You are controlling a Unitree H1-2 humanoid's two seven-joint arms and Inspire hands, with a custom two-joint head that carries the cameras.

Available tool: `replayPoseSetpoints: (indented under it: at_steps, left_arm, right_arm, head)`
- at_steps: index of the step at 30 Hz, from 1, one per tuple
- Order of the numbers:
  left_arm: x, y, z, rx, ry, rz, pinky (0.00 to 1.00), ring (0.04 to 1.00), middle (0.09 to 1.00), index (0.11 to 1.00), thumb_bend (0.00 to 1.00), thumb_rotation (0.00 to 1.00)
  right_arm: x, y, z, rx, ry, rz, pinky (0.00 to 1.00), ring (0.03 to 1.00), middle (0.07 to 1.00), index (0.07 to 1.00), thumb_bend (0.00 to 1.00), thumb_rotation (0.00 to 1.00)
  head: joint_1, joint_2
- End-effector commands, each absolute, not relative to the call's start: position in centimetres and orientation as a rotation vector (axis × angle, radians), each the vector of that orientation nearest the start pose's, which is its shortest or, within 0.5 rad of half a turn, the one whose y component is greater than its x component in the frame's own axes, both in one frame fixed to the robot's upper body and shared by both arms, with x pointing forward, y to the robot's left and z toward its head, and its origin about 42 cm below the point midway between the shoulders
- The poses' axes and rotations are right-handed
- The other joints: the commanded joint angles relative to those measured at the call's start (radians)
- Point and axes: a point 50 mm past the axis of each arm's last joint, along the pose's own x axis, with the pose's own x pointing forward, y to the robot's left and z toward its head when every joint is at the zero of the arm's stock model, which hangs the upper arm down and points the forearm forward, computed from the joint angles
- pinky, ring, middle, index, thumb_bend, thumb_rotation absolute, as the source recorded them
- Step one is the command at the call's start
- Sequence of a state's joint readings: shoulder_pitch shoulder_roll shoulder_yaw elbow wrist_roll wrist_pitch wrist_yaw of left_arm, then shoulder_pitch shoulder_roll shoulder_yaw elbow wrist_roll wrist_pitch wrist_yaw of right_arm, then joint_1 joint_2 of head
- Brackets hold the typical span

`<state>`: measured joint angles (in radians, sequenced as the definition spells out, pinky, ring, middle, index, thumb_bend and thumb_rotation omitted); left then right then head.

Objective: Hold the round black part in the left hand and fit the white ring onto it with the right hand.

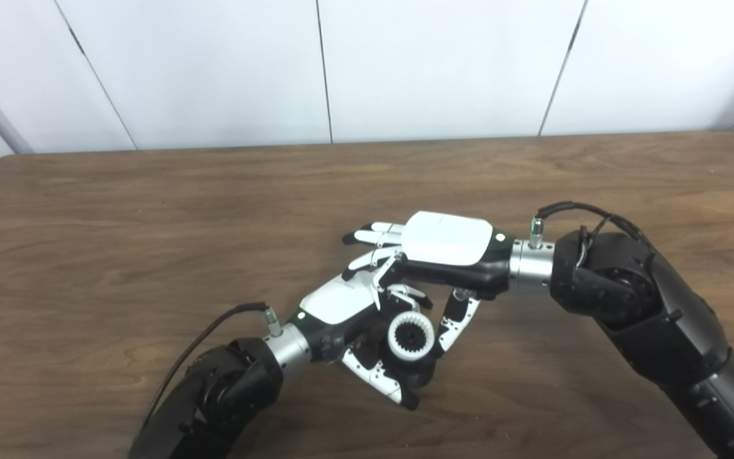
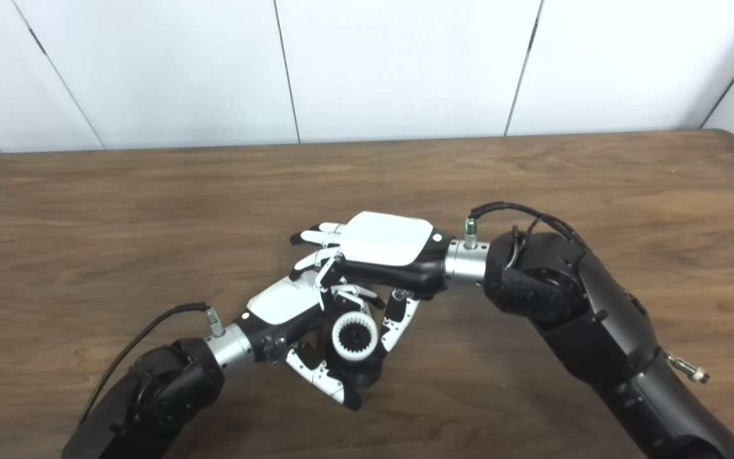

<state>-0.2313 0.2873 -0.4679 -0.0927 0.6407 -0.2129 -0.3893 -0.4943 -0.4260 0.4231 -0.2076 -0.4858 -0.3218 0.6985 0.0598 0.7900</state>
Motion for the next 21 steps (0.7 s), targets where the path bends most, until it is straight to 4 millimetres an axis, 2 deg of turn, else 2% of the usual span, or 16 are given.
replayPoseSetpoints:
  at_steps: [1,12,21]
  left_arm:
    - [30.3,13.0,17.4,1.0,-0.567,-0.864,1.0,1.0,0.816,0.481,0.52,0.07]
    - [29.8,13.2,17.3,1.041,-0.588,-0.848,1.0,1.0,0.779,0.481,0.52,0.07]
    - [29.7,13.3,17.1,1.097,-0.609,-0.854,1.0,1.0,0.791,0.481,0.52,0.06]
  right_arm:
    - [35.6,-15.8,26.4,-1.273,-0.687,1.031,1.0,1.0,0.857,0.481,0.53,0.14]
    - [35.1,-15.8,25.7,-1.249,-0.688,1.028,1.0,1.0,0.85,0.481,0.53,0.14]
    - [34.8,-15.7,25.3,-1.244,-0.682,1.029,1.0,1.0,0.85,0.48,0.53,0.14]
  head:
    - [0.001,0.002]
    - [-0.007,0.018]
    - [-0.011,0.026]
